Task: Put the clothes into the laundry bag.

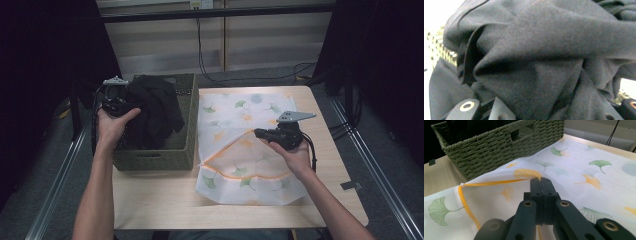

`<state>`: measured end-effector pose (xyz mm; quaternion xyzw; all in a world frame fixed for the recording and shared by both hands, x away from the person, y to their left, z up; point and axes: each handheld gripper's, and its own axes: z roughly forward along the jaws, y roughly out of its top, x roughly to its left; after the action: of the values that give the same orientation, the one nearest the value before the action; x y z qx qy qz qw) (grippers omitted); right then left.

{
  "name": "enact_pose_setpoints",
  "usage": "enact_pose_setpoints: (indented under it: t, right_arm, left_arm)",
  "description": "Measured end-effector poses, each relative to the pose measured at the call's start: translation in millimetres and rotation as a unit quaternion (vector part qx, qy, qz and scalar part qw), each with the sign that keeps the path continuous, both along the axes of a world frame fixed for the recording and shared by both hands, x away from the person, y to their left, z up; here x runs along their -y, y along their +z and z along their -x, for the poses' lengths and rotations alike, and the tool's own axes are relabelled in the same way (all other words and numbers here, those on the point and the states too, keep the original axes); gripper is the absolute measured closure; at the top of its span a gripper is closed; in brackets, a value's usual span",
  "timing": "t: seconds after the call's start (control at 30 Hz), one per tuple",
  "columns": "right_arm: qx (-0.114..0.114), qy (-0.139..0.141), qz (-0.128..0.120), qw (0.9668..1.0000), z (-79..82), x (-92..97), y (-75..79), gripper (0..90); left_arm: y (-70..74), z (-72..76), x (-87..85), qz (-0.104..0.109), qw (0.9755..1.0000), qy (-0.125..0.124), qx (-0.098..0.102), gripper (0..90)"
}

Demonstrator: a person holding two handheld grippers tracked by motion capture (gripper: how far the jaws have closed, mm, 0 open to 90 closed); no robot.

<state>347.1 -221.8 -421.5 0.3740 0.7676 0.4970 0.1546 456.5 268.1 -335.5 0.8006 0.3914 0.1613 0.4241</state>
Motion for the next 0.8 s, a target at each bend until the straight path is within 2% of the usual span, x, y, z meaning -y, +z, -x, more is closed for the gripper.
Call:
enact_pose_setpoints:
  t: [0.2,0.43,0.53,0.8]
  right_arm:
    - [0.002,0.000,0.000,1.0000,0.5,0.9,1.2,90.0]
    - [0.003,0.000,-0.001,1.0000,0.3,0.1,1.4,90.0]
    - [0.004,0.000,-0.001,1.0000,-0.3,0.4,1.3,90.0]
    - [0.003,-0.002,-0.003,1.0000,-0.2,0.0,1.9,90.0]
  left_arm:
    - [14.1,6.6,-3.6,0.019,0.9993,-0.002,0.032,68.2]
    - [23.3,14.0,-10.9,0.038,0.9979,-0.007,0.052,68.1]
    - [27.1,17.7,-11.8,0.041,0.9970,-0.007,0.065,68.1]
    - [44.7,26.8,-14.9,0.067,0.9934,-0.015,0.091,68.2]
